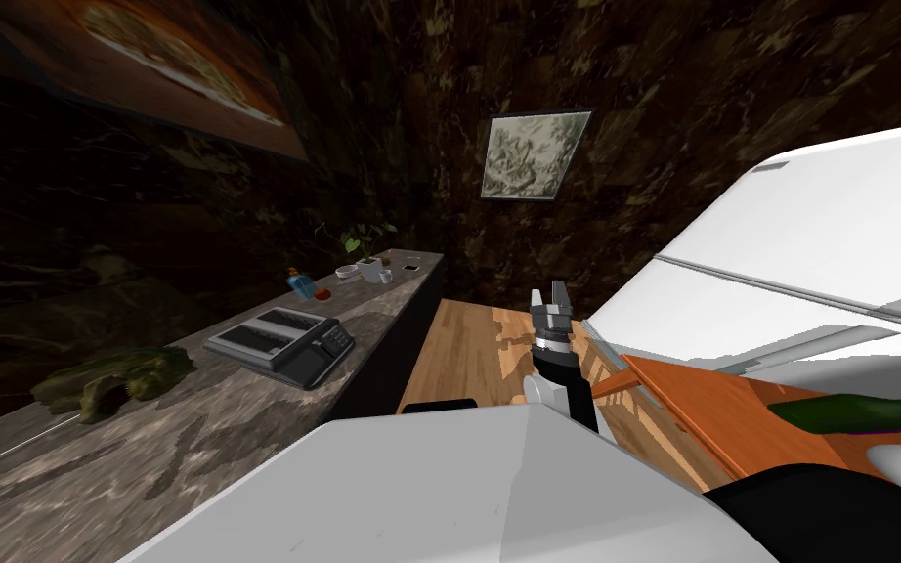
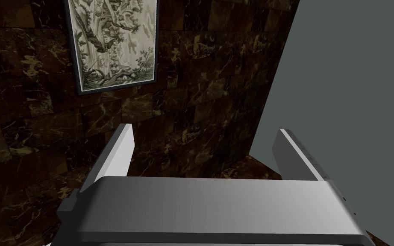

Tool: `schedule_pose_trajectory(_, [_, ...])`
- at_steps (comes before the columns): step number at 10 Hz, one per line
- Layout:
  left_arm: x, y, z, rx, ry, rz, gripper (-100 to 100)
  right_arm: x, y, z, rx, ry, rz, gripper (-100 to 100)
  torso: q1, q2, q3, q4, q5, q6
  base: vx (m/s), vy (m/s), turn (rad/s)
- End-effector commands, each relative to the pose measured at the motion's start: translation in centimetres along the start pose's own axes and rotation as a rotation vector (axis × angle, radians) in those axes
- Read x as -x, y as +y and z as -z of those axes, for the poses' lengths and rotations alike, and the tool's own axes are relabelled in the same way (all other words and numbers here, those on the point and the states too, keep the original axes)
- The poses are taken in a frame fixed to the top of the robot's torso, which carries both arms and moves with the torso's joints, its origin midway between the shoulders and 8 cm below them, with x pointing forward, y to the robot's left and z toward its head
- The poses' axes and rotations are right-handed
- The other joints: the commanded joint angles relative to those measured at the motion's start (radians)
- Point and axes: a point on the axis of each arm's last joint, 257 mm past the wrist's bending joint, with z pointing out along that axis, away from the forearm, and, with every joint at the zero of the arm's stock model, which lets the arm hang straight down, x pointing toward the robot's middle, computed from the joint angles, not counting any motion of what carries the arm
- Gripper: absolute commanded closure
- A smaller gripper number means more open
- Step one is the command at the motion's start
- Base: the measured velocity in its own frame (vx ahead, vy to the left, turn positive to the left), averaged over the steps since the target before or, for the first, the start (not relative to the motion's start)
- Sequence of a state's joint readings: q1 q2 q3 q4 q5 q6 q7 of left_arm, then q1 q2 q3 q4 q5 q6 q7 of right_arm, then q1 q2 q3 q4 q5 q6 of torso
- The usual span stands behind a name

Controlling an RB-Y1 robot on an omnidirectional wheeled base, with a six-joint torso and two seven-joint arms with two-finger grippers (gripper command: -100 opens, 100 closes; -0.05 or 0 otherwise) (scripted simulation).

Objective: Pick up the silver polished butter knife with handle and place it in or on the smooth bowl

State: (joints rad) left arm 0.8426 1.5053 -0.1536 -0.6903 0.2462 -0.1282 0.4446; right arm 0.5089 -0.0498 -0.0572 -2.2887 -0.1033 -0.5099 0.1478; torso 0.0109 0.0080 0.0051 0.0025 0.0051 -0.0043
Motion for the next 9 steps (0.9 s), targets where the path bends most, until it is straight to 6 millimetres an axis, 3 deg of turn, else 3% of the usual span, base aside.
schedule_pose_trajectory(1, [-0.6, 1.0, 0.1, 0.009, 0.012, 0.008, 100, 0.0, 0.0, 0.0, 0.0, 0.0, 0.0, 0, 0.0, 0.0, 0.0, 0.0, 0.0, 0.0, -0.065, 0.064, -0.076])
schedule_pose_trajectory(2, [-1.9, 2.6, 0.4, 0.027, 0.037, 0.023, 100, 0.0, 0.0, 0.0, 0.0, 0.0, 0.0, 0, 0.0, -0.001, 0.0, 0.0, -0.001, 0.0, -0.088, 0.092, -0.155])
schedule_pose_trajectory(4, [-1.9, 2.6, 0.4, 0.027, 0.037, 0.023, 100, 0.0, 0.0, 0.0, 0.0, 0.0, 0.0, 0, 0.002, 0.0, 0.0, 0.0, 0.0, 0.0, -0.055, 0.065, -0.035])
schedule_pose_trajectory(7, [-4.3, 5.6, 1.2, 0.061, 0.082, 0.053, 100, 0.0, 0.0, 0.0, 0.0, 0.0, 0.0, 0, 0.0, -0.002, -0.001, 0.0, 0.0, 0.001, -0.06, 0.067, -0.105])
schedule_pose_trajectory(9, [-4.3, 5.3, 1.1, 0.056, 0.08, 0.056, 100, 0.0, 0.0, 0.0, 0.0, 0.0, 0.0, 0, 0.001, -0.002, -0.001, 0.0, 0.0, 0.001, -0.054, 0.055, -0.036])
